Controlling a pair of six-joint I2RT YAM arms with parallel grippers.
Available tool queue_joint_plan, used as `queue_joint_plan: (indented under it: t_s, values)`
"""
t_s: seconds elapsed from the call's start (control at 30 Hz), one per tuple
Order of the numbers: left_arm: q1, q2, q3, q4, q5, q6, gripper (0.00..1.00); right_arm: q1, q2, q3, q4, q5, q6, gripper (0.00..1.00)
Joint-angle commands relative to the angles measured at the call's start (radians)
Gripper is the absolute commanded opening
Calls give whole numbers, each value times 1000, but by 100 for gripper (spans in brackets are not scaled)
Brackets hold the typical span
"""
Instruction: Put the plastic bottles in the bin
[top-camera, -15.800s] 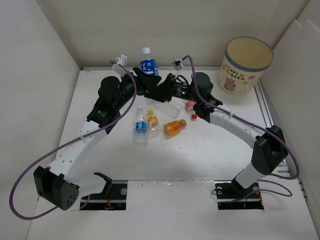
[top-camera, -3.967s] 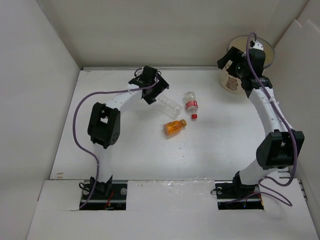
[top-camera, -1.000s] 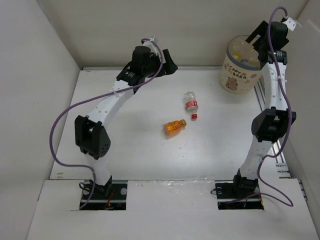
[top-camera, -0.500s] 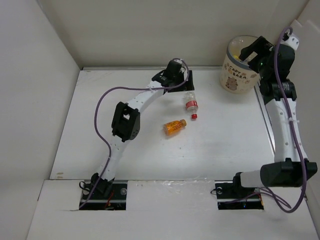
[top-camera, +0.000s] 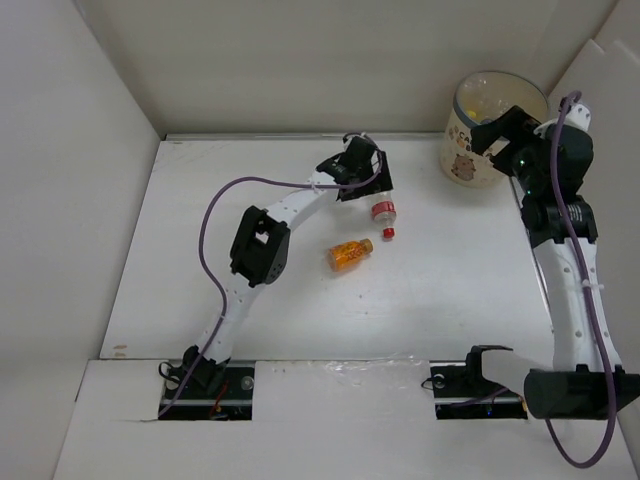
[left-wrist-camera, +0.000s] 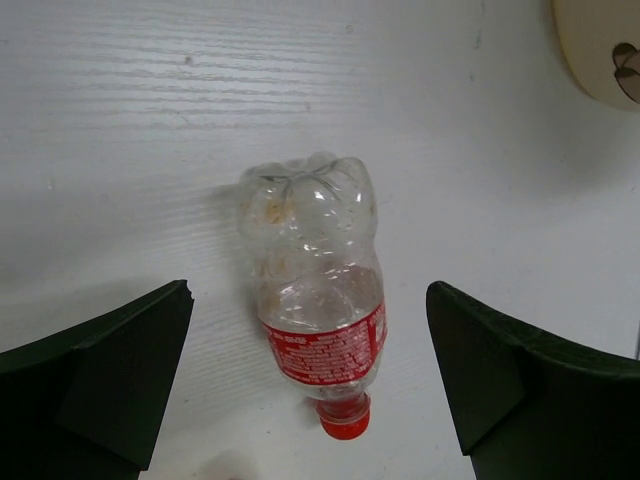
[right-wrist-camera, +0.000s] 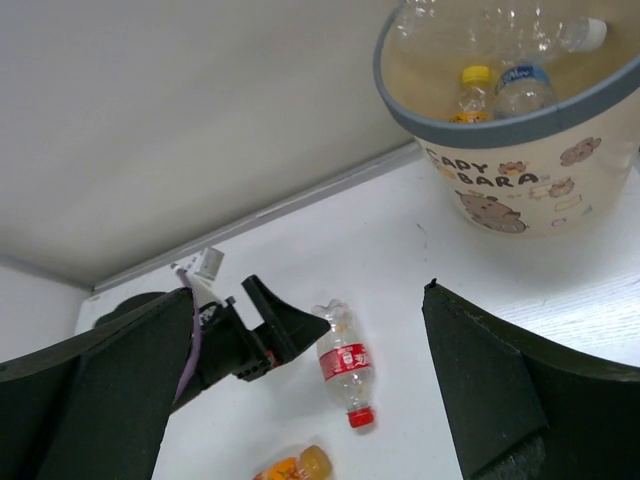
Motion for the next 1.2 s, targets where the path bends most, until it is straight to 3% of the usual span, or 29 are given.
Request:
queue_joint_plan:
  t_s: [0.0, 0.27, 0.4, 0.53, 0.6, 0.73, 0.77, 0.9, 1.0, 1.17]
  values:
    - [-4, 22, 40, -33, -91, -60, 100, -2, -74, -5, 48, -44, -4, 100]
    - [-4, 130, 142, -11, -62, -103, 95, 8, -166, -54, 39, -121, -4, 100]
    - [-4, 143, 142, -11, -62, -138, 85, 18, -175, -83, 39, -130, -4, 100]
    - [-4, 143, 142, -51, -121, -160, 55, 28, -195, -108, 39, -152, -4, 100]
    - [-4, 131, 119, -62, -144, -169, 45, 42, -195, -119, 48, -161, -4, 100]
    - [-4, 108, 90, -62, -145, -178, 14, 76, -186, -131, 48, -161, -4, 100]
    - [-4, 108, 90, -62, -145, -178, 1, 91, -186, -146, 63, -161, -4, 100]
    - [-4, 38, 49, -55, -155, -134, 0, 128, -126, -185, 100, -228, -72, 100]
    - [5, -103, -68, 24, -166, -94, 0, 137, -68, -217, 121, -346, -119, 100]
    - [16, -309, -146, 62, -91, 38, 0, 137, -43, -338, 331, -538, -129, 100]
